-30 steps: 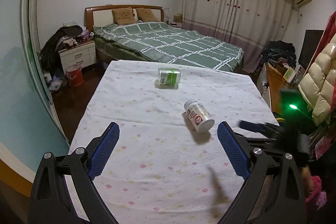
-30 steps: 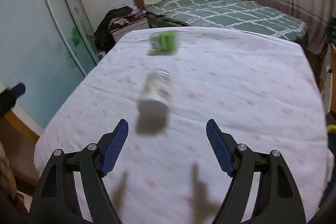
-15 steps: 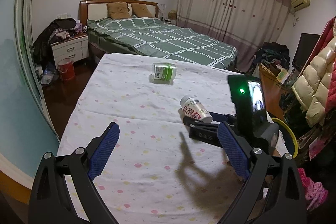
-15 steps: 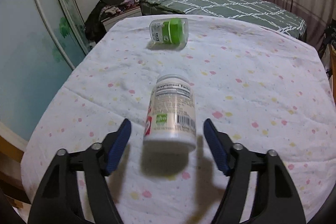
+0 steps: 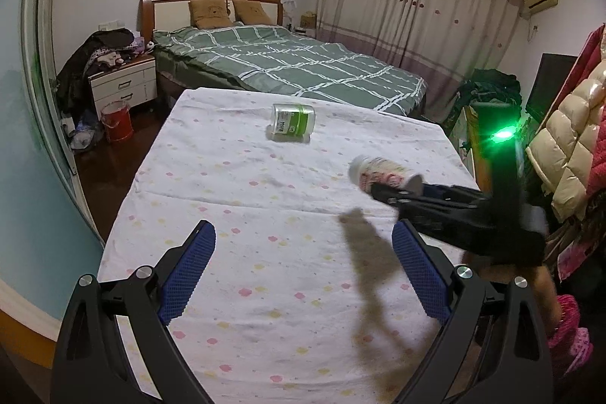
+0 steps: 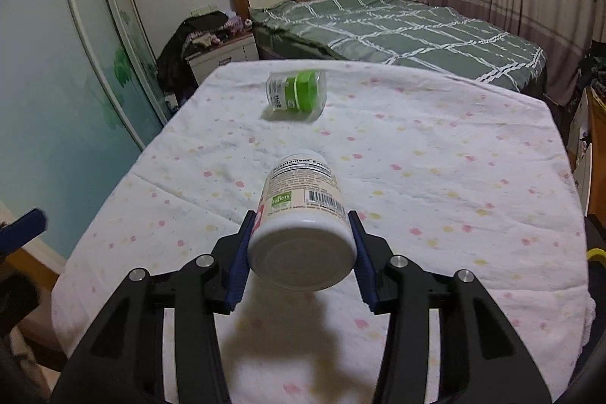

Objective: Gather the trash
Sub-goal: 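Grasp the white yogurt bottle with the right gripper and lift it, then carry the yogurt bottle over the bin and open the right gripper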

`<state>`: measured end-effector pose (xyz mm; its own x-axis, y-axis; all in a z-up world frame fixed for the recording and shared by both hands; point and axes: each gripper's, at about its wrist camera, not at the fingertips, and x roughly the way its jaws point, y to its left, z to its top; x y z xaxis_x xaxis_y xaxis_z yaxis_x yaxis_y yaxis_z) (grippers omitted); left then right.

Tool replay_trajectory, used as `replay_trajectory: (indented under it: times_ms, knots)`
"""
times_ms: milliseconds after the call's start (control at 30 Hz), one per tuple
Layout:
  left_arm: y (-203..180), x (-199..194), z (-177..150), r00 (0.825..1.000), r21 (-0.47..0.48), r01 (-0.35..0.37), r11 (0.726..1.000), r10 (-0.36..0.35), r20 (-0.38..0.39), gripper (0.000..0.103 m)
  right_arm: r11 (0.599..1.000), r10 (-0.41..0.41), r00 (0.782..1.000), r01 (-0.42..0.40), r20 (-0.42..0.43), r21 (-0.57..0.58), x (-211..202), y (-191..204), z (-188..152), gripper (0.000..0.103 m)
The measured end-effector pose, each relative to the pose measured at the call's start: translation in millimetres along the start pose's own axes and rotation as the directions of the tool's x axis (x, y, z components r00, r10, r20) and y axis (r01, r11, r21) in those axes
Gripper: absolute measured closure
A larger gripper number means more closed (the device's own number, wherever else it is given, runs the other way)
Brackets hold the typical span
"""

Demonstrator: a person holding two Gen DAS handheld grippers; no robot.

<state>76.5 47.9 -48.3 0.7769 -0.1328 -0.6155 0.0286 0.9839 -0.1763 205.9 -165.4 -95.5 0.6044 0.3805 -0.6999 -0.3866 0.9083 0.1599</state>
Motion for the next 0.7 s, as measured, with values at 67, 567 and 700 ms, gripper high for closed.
replay_trajectory:
  times_ms: [67, 567, 700]
  knots:
    - [-3, 2, 0, 1.0, 0.004, 0.003, 1.0, -0.003, -0.002, 0.01, 1.0, 0.009, 1.0, -0.009, 0.008, 0.009, -15, -9, -5, 0.058]
    - [-25, 11, -2, 0.999, 0.044, 0.038, 0.998, -0.037, -0.015, 0.01, 0.981, -0.119, 0.989, 0.104, 0.085, 0.162, -115, -107, -58, 0.058]
    - [-35, 14, -2, 0.999, 0.065, 0.046, 0.997, -0.045, -0.021, 0.01, 0.946, -0.22, 0.972, 0.191, 0.086, 0.263, -136, -160, -74, 0.058]
